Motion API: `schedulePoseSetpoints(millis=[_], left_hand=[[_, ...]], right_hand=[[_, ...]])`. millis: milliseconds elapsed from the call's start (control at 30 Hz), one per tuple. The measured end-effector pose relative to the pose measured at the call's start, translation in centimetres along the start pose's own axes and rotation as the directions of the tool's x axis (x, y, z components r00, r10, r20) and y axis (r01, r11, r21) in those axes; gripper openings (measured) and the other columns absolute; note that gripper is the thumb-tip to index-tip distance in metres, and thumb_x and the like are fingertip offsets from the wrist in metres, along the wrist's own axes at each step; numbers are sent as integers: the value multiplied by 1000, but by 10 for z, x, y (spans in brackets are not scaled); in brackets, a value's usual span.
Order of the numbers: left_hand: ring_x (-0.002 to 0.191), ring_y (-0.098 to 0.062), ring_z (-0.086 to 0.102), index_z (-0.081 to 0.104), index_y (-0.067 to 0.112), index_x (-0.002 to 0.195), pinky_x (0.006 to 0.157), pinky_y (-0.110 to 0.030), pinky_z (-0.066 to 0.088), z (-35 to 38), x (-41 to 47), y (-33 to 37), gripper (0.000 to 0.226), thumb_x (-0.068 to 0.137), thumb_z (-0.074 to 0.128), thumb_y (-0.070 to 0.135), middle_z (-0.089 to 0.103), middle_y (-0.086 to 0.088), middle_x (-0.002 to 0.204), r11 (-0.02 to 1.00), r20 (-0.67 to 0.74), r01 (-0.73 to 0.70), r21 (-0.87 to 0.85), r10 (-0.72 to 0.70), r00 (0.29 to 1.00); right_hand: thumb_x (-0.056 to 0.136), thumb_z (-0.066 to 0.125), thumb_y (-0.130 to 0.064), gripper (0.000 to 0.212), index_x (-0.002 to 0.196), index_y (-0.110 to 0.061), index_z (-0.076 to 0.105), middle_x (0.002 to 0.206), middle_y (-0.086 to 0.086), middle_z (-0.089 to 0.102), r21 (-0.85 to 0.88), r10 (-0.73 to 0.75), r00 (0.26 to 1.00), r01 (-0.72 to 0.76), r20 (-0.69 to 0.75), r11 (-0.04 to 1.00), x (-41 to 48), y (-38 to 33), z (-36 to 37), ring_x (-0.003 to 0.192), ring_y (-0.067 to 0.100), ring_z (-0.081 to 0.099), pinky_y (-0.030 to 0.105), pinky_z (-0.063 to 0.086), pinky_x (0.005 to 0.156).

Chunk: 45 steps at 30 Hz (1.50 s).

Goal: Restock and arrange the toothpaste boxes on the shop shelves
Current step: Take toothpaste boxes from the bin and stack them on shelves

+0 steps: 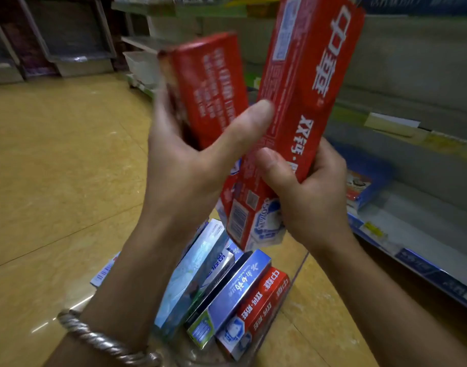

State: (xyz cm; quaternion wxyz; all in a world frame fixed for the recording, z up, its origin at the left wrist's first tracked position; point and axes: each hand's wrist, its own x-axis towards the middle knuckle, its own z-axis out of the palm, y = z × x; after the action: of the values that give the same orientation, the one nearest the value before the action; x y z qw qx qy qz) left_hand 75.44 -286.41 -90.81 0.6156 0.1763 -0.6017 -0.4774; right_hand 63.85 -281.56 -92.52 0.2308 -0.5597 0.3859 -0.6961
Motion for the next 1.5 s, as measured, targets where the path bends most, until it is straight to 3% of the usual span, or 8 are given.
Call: schedulePoseSetpoints(millis=[133, 300, 600, 1000, 1100, 1233, 1367, 1500], left_hand=[[85, -20, 73, 64, 12, 95, 75, -36, 57, -8, -22, -19, 40, 64, 83, 30, 75, -2, 90, 964, -117, 261, 43, -255, 960], [81, -20, 71, 62, 14, 93, 78, -46, 59, -12, -16, -13, 39, 66, 83, 31, 70, 2, 84, 981, -356, 189, 51, -159, 921], [85, -23, 73, 58, 12, 109, 76, -43, 59, 30, 49, 55, 50, 68, 77, 32, 73, -1, 95, 967, -238, 247, -54, -253, 938], [86, -26, 73, 62, 7, 111, 70, -38, 59, 118, 256, 324, 55, 63, 83, 24, 75, -7, 98, 950, -97, 246, -195, -268, 958], [87, -29, 73, 64, 7, 109, 73, -41, 58, 138, 321, 412, 55, 62, 85, 25, 75, -9, 98, 938, -80, 231, -258, -259, 963], [86, -30, 73, 66, 10, 103, 76, -45, 58, 166, 407, 514, 60, 51, 88, 30, 75, -10, 95, 923, -40, 218, -317, -243, 969], [86, -30, 73, 64, 9, 107, 78, -50, 58, 198, 464, 588, 70, 45, 86, 33, 75, -9, 95, 913, 46, 193, -358, -189, 981], [79, -22, 72, 55, 16, 106, 68, -38, 58, 233, 489, 629, 64, 51, 79, 36, 74, 1, 86, 910, 37, 65, -410, -54, 998]], right_hand=[[67, 75, -32, 42, 102, -20, 57, 84, -8, 68, 0, 116, 993, -116, -10, 993, -10, 11, 1, 77, 6, 68, 16, 52, 65], [69, 77, -19, 56, 118, -23, 51, 95, -5, 68, -46, 258, 956, -254, 137, 966, -14, 7, -3, 87, 8, 70, 18, 55, 69], [95, 47, -34, 32, 120, -17, 58, 99, 5, 73, 50, 296, 949, -303, 108, 952, 58, -67, -18, 85, 19, 72, 25, 57, 68], [95, 35, -35, 38, 116, -18, 63, 99, 8, 74, -56, 274, 951, -269, 145, 962, 284, -357, -9, 88, 23, 72, 30, 58, 72], [91, 48, -30, 34, 123, -23, 58, 112, 8, 70, -84, 291, 935, -279, 204, 957, 346, -454, 4, 100, 26, 69, 37, 57, 83], [74, 75, -24, 57, 125, -32, 52, 111, -5, 71, -243, 278, 950, -239, 143, 940, 422, -568, 15, 98, 15, 70, 25, 56, 77], [70, 81, -24, 62, 124, -32, 52, 107, -6, 71, -337, 216, 975, -188, 46, 922, 472, -657, 18, 94, 14, 71, 27, 58, 76], [65, 79, -28, 66, 125, -32, 52, 105, -6, 71, -403, 110, 993, -115, -34, 908, 494, -718, 9, 92, 13, 71, 29, 58, 76]])
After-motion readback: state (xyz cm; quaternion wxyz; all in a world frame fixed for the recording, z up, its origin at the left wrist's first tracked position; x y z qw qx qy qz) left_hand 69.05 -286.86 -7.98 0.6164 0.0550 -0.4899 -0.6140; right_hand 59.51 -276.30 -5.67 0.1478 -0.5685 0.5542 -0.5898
